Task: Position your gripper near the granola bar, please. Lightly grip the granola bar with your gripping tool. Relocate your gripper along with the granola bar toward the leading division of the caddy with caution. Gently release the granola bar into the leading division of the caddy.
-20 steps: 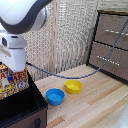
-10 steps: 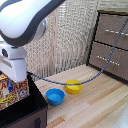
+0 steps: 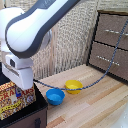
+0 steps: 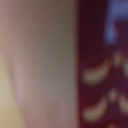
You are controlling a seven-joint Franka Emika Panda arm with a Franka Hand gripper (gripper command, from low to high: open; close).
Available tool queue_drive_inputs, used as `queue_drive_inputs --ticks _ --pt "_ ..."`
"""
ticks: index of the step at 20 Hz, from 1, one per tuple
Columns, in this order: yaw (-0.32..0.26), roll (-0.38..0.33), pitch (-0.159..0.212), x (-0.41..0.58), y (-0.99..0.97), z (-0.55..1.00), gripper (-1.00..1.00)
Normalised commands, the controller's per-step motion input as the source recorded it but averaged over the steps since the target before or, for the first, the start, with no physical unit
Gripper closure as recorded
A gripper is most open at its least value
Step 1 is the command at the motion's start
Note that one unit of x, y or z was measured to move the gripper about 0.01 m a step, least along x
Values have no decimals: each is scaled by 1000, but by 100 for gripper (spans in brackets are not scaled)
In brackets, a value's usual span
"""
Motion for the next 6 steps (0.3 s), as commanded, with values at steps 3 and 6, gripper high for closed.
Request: queue_drive_inputs --ticks 3,6 --pt "-10 0 1 95 106 -11 -100" --pt "-56 3 26 62 -62 161 -100"
